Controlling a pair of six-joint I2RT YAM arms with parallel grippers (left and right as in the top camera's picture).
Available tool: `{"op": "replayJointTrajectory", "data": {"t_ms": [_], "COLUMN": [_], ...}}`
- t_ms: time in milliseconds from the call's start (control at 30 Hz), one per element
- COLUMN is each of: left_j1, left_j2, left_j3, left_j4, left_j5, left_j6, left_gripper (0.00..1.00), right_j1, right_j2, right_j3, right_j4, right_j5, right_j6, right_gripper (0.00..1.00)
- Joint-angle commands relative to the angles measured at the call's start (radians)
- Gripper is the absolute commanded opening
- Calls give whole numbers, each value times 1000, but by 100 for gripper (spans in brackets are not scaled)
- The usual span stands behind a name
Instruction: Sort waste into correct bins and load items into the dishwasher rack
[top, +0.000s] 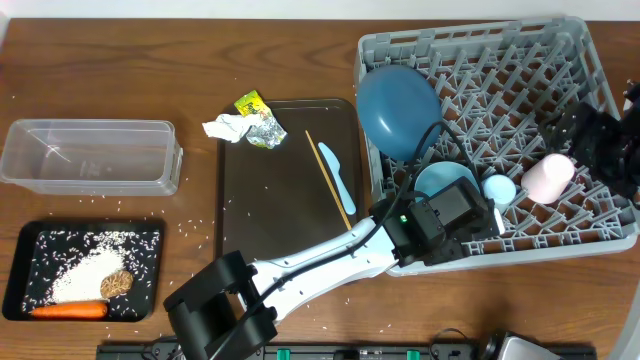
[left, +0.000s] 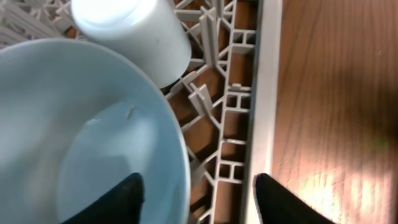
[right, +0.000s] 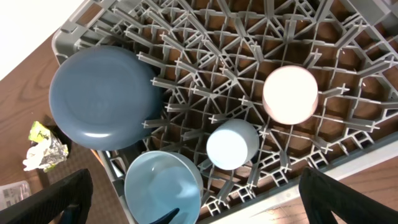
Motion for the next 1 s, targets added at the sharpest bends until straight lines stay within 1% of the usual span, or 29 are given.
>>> {"op": "replayJointTrajectory", "data": {"t_ms": [0,167,267,333,400,433,600,633,700,967], "left_j1": [0,2,2,2,2,2,2,2,2,2], "left_j2": [6,33,39,39,40,41,43,43,43,10], "left_j3": [21,21,21,21,21,21,21,21,21,23], "left_j4": [8,12,11,11,11,11,11,11,11,8], "left_j5": [-29,-29,-29,-29,-30,-30,-31,-31,-34,-41], "left_j6": [24,24,24,24,24,26,28,28,28,26], "left_gripper": [47,46,39,38,33,33,19,10,6,6], "right_j1": [-6,-6,-6,-6,-6,-6,-6,-6,-6,-6], "right_j2": [-3,-3,-3,-3,-3,-3,-3,-3,-3,-3], "right_j3": [3,3,3,3,3,3,3,3,3,3], "right_j4": [-2,-2,-2,-2,-2,-3,-5,-5,-5,-5], "right_j5": [3,3,3,3,3,3,3,3,3,3], "right_j6": [-14,-14,-15,-21,-21,-21,-21,-21,-21,-21], "right_gripper": [99,99,99,99,99,99,99,99,99,99]}}
